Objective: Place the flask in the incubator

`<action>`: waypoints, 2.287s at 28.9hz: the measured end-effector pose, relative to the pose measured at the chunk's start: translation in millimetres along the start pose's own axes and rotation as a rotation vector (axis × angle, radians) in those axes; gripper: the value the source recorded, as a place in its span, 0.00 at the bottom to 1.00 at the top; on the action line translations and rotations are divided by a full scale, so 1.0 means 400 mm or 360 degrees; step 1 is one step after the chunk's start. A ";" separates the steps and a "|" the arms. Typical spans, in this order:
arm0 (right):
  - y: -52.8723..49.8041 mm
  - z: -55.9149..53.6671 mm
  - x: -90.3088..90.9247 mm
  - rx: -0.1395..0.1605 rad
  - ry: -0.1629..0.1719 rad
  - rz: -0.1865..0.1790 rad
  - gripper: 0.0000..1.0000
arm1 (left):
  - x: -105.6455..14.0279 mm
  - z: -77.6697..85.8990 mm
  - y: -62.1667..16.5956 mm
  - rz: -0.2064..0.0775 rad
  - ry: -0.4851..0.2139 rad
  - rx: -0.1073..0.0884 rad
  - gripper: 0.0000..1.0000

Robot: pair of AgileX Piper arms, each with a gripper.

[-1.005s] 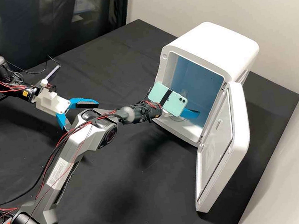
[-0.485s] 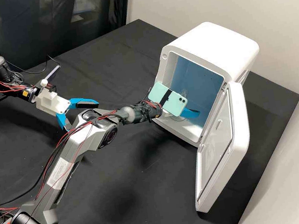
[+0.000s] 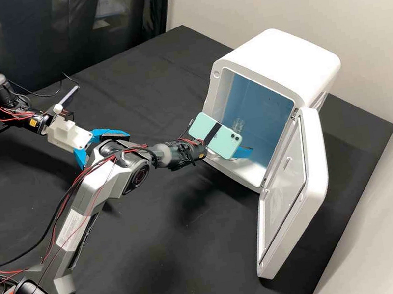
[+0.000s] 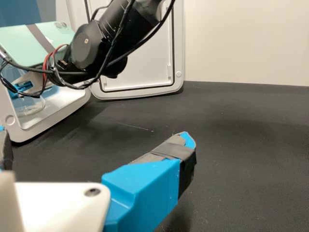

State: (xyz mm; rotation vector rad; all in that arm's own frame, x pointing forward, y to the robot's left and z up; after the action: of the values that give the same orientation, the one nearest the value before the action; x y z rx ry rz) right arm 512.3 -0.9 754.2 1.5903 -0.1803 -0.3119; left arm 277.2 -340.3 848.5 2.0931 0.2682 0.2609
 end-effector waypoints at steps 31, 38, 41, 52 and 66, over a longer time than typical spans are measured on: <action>0.017 0.064 -0.122 0.0089 0.0044 -0.0048 1.00 | 0.000 0.000 0.000 0.0000 0.0000 0.0000 1.00; 0.042 0.101 -0.163 0.0106 0.0046 -0.0009 1.00 | 0.000 0.000 0.000 0.0000 0.0000 0.0000 1.00; 0.044 0.110 -0.170 0.0082 0.0059 0.0004 1.00 | 0.000 0.000 0.000 0.0000 0.0000 0.0000 1.00; 0.051 0.116 -0.170 0.0074 0.0060 0.0015 1.00 | 0.000 0.000 0.000 0.0000 0.0000 0.0000 1.00; 0.102 0.146 -0.137 0.0057 0.0047 0.0128 1.00 | 0.000 0.000 0.000 0.0000 0.0000 0.0000 1.00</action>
State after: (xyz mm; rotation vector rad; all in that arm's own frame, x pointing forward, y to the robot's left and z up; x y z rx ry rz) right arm 445.3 -41.5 798.3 1.6177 -0.2274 -0.2237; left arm 277.2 -340.3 848.5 2.0931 0.2682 0.2609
